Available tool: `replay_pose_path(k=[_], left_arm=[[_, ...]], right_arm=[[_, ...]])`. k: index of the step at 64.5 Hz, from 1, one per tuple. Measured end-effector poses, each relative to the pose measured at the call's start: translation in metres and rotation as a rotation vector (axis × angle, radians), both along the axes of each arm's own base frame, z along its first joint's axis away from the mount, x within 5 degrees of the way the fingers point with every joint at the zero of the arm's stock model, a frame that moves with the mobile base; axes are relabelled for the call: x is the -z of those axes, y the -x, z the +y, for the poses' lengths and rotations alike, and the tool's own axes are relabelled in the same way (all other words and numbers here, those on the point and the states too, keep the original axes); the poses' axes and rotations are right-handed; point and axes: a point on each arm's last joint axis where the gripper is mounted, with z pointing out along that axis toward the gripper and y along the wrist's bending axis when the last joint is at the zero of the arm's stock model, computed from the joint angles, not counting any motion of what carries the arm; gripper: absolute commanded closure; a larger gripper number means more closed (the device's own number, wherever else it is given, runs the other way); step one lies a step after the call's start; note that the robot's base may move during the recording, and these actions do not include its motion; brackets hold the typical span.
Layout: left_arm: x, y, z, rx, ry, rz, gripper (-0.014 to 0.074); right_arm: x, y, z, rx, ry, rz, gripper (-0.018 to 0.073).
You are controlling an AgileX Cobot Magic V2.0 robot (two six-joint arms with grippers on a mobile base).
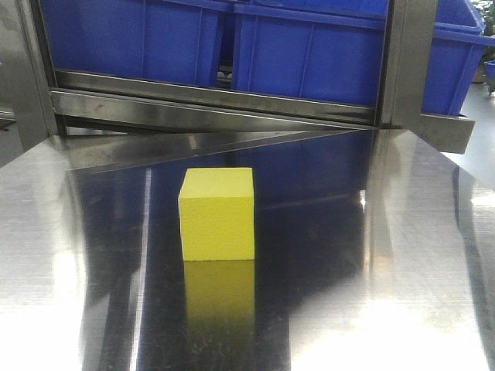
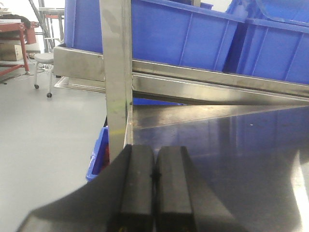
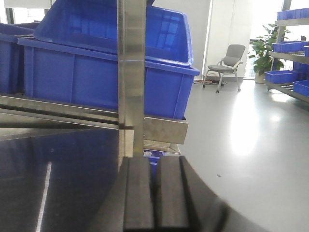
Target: Place yellow foam block on left shelf second layer
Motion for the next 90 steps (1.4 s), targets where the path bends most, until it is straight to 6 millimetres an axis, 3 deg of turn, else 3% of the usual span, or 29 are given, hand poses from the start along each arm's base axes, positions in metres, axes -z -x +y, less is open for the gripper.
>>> replay_pose_path(k=[63, 67, 80, 90], left_arm=[[0.0, 0.0, 0.0, 0.0, 0.0, 0.0, 0.046], [0.0, 0.0, 0.0, 0.0, 0.0, 0.0, 0.046], [0.0, 0.0, 0.0, 0.0, 0.0, 0.0, 0.046], [0.0, 0.0, 0.0, 0.0, 0.0, 0.0, 0.046]], right_arm=[[-0.004, 0.001, 0.0, 0.0, 0.001, -0.015, 0.0505], [-0.015, 0.003, 0.0, -0.001, 0.001, -0.022, 0.0505], [-0.081, 0.019, 0.002, -0.006, 0.003, -0.032, 0.0505], [-0.119, 0.009, 0.002, -0.015, -0.016, 0.149, 0.0502]])
